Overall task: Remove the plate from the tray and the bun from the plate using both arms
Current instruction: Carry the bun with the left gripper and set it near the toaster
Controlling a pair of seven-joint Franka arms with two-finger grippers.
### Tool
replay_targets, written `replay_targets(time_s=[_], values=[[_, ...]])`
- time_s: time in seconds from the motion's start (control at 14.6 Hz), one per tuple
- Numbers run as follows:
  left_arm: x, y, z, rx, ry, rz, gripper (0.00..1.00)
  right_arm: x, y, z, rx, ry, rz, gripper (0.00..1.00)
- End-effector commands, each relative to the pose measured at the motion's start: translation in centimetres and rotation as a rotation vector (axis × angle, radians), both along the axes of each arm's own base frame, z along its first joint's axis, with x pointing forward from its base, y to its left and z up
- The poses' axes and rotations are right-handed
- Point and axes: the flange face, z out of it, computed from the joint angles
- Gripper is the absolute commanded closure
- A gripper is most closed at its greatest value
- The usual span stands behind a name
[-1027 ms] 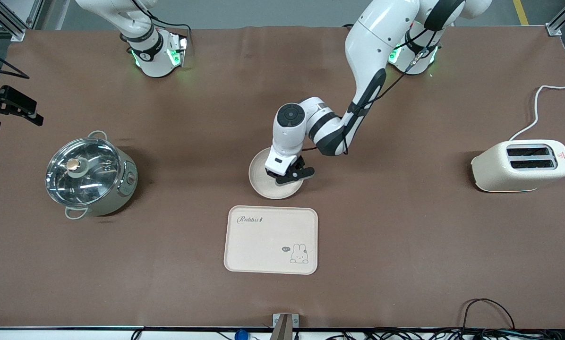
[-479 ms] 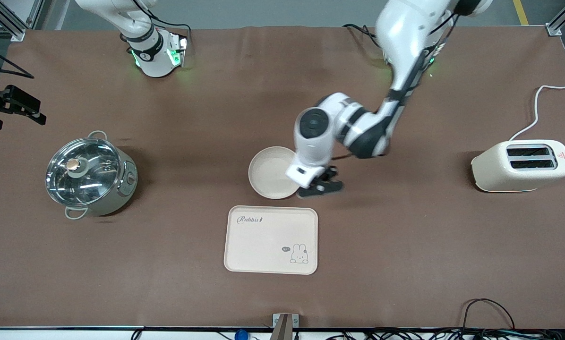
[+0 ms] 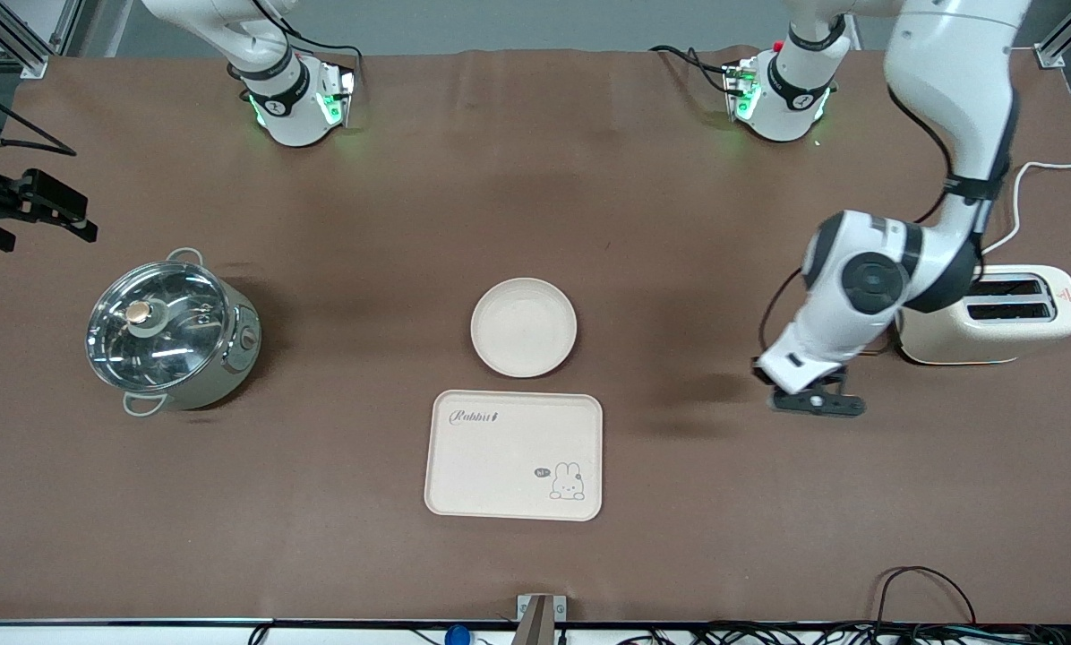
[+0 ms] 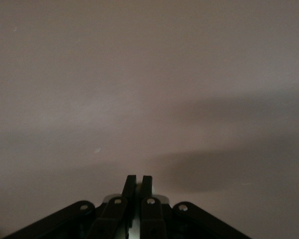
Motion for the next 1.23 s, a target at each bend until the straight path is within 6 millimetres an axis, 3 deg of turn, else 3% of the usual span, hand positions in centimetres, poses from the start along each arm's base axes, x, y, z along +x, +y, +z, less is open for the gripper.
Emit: replay_targets(time_s=[0.0,0.07,0.21,0.34,0.55,0.75,0.82,0.96,1.03,1.16], values=[[-1.8,0.9,-2.4,-0.01,0.009,-0.021,0.32,0.4,1.3,-1.0,-0.025,0.006,0.025,0.0],[-1.8,1.0,-2.8,-0.01,0.014,-0.023,0.0,0.5,1.4,-1.1,-0.024,0.006,0.027,0.0],[-1.4,0.6,-2.4,-0.011,0.005,-0.028,0.0,0.6,1.7,-1.3,-0.024,0.009,0.032,0.0],[0.2,0.1,0.2,-0.009,-0.034,-0.038,0.0,0.6,1.8,-1.2,-0.022,0.008,0.033,0.0],[3.3,-3.0,8.8,0.006,0.006,-0.05,0.0,0.5,1.6,-0.9,-0.022,0.007,0.032,0.0],[4.7,-3.7,18.1,0.037,0.056,-0.034,0.0,0.4,1.4,-0.8,-0.02,0.01,0.027,0.0],[4.3,-3.5,21.8,0.045,0.054,-0.024,0.0,0.4,1.3,-0.7,-0.022,0.009,0.029,0.0],[2.5,-2.9,27.1,0.022,0.064,0.001,0.0,0.3,0.5,-0.6,-0.022,0.007,0.019,0.0],[1.5,-1.7,29.6,0.001,0.057,0.018,0.0,0.3,-0.3,-0.7,-0.021,0.01,0.006,0.0],[-0.5,0.0,32.7,0.002,0.078,0.011,0.0,0.0,-1.2,-0.6,-0.017,0.021,-0.011,0.0]])
